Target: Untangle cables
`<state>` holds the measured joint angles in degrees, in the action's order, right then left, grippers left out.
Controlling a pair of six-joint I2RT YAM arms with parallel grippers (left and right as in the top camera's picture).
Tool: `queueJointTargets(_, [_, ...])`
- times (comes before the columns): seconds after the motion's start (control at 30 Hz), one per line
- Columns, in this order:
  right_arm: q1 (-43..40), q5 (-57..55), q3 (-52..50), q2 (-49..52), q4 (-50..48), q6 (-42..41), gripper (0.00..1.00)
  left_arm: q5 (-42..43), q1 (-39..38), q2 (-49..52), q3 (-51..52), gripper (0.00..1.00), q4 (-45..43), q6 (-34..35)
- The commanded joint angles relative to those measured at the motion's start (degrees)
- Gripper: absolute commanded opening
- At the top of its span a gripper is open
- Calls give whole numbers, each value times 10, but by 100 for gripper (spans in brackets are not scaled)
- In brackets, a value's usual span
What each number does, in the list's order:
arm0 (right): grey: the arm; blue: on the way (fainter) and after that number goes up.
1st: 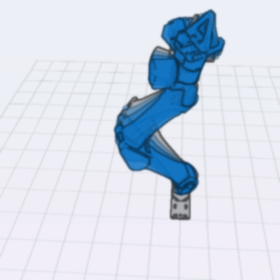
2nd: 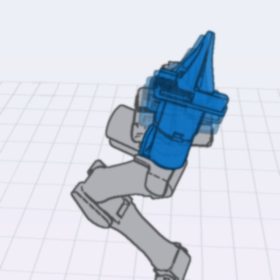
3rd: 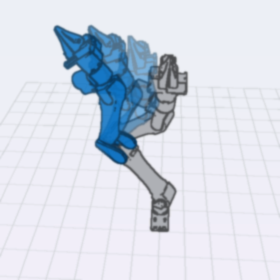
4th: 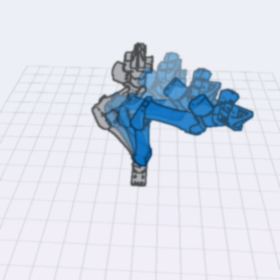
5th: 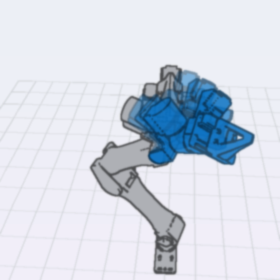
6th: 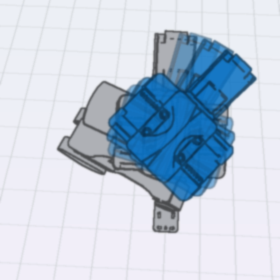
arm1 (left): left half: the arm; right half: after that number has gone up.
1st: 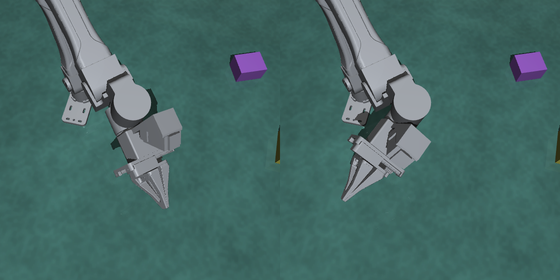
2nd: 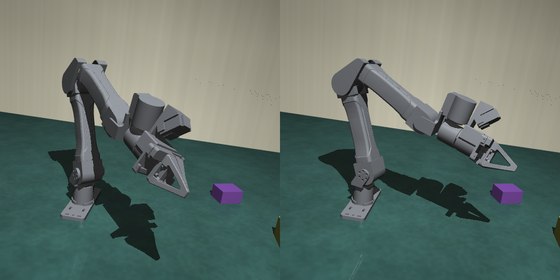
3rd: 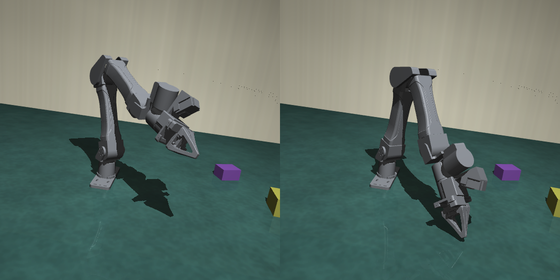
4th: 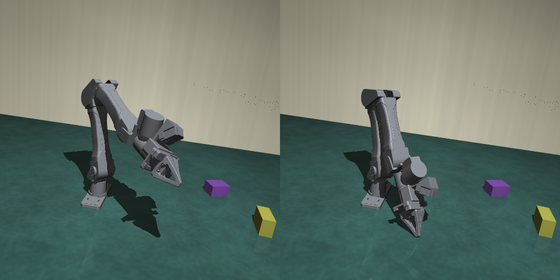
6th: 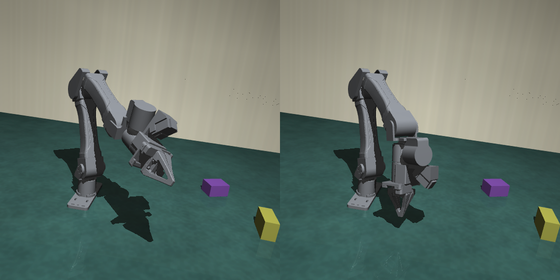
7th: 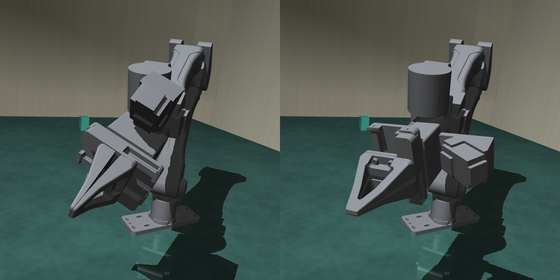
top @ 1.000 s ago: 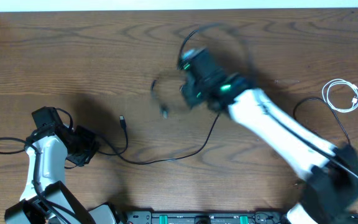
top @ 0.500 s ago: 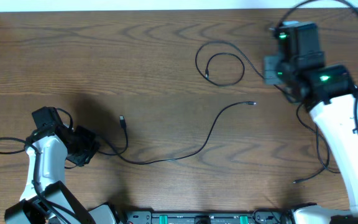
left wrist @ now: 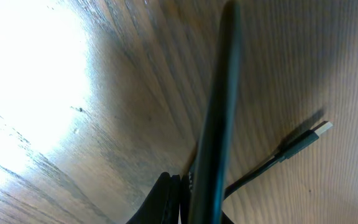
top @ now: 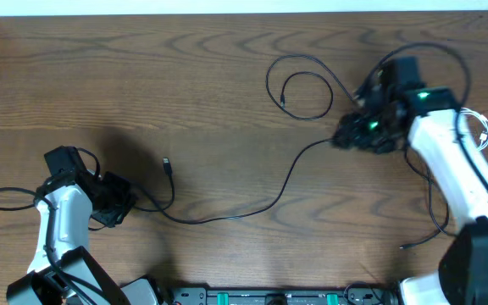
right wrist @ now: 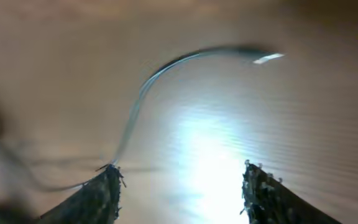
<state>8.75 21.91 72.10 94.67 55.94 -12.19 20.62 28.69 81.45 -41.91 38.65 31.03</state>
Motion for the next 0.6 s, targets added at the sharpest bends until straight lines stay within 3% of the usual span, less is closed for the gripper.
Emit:
queueJointTargets(0.0, [38,141,-51,23,-20,-68,62,-6,-10,2,5,8,1,-10])
queueJointTargets(0.27, [165,222,-187,59,-169,-273,62,-6,-43,2,5,8,-4,-10])
queueJointTargets(0.57, [280,136,-258,59,-455,-515,53,29,-82,2,5,8,14,-10])
